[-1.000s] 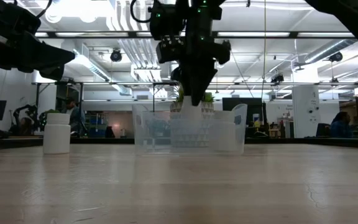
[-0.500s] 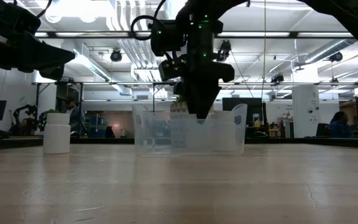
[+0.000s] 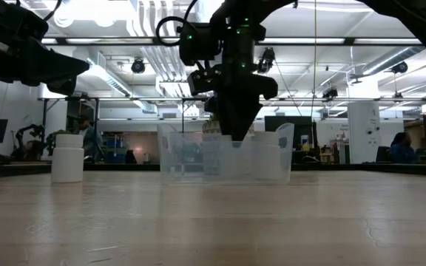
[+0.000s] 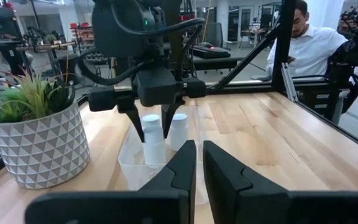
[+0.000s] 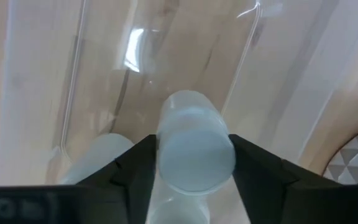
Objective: Pick and place pill bottles into a basket
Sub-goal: Put the white medicine bottle into the transparent bin
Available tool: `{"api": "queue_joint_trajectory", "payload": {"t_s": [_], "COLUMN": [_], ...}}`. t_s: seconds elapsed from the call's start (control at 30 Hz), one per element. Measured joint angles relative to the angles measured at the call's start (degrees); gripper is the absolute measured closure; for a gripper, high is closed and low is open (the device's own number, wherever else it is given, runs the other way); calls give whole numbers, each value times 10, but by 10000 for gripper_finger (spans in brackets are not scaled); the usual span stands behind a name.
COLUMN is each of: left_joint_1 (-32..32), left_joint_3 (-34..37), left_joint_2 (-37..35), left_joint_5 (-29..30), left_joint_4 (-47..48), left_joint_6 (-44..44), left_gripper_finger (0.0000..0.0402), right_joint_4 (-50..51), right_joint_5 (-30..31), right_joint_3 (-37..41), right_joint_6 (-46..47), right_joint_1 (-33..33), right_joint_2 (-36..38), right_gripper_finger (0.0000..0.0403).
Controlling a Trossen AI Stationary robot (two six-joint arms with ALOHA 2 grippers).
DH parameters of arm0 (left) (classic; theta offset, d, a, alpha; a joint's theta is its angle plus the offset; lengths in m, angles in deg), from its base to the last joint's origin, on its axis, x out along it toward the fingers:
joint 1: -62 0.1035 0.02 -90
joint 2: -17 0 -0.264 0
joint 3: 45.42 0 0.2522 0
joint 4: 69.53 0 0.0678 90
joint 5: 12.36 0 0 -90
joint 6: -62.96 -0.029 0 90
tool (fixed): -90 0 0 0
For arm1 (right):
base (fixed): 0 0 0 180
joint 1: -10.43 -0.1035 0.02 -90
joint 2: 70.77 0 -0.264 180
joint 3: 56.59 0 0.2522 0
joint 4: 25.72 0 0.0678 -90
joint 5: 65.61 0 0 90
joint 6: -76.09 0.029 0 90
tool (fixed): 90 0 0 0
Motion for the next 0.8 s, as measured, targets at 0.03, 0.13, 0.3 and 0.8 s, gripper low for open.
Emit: {"api": "queue_joint_trajectory", "payload": {"t_s": [0.03,0.13,0.3,0.8], "left_joint_1": [0,0,0,0], "left_joint_3": [0,0,0,0], "left_joint_2": [0,1,1,0], "left_joint_5": [0,0,0,0], "left_joint_4": [0,0,0,0], "left_joint_6": [0,0,0,0], "left_gripper_finger": [389,389,389,389], "right_joint_4": [0,1,6,-49], "right_joint_5": [0,0,3,-51], "right_joint_3": [-1,-1,-1,27], "right_joint_6": [0,5,6,31], "right_joint_1": [0,0,0,-2], "right_joint_2": [0,0,4,157], "right_gripper_finger": [202,170,144,151]}}
